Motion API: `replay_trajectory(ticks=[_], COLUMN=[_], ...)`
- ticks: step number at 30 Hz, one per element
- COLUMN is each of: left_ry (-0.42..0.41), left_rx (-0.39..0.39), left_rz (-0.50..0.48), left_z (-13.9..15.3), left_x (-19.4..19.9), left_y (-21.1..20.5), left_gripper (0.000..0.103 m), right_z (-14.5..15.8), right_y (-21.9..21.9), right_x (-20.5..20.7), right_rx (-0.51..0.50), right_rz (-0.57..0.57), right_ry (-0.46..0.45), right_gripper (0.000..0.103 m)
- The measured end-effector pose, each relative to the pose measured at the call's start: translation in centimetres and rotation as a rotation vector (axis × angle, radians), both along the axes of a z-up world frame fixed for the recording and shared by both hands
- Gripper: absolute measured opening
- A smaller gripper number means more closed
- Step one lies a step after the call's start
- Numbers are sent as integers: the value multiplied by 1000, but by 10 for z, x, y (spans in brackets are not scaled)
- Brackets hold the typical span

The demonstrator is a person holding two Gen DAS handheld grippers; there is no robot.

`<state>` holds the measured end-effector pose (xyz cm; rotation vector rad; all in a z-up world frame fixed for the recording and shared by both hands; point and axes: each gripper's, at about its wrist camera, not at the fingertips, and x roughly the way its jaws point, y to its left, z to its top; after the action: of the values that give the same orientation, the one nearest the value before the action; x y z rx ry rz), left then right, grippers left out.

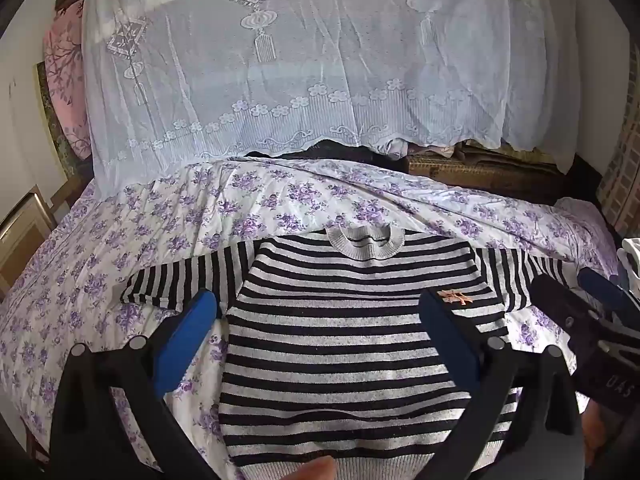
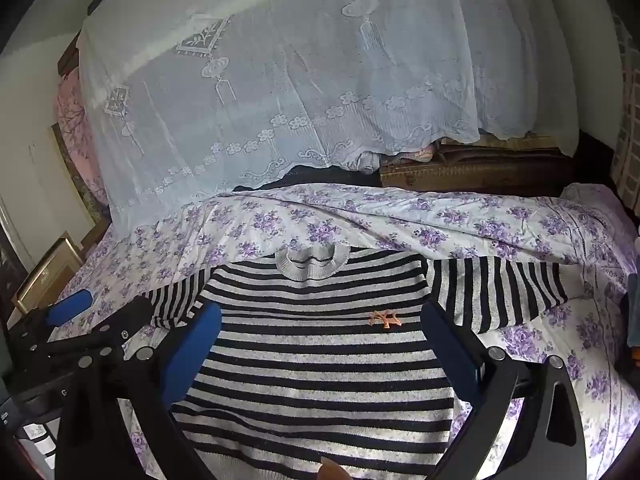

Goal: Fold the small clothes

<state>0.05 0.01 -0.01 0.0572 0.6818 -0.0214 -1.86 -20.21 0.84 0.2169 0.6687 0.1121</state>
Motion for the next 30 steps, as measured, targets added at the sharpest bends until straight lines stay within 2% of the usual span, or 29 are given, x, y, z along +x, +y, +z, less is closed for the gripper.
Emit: replay_trajectory(ticks=[4,30], left_ry=[-7,-5], left_rx=[-4,-19], left_rz=[4,17], left_z=[1,2], left_x=[0,1], left_y=[1,8], left_gripper=[99,99], right_z=[-3,9], right_y=[2,11], right_x=[1,-7], right_rx=[-24,-16], right_rz=[-7,18], right_ry=[-2,-17], right_gripper=[100,100])
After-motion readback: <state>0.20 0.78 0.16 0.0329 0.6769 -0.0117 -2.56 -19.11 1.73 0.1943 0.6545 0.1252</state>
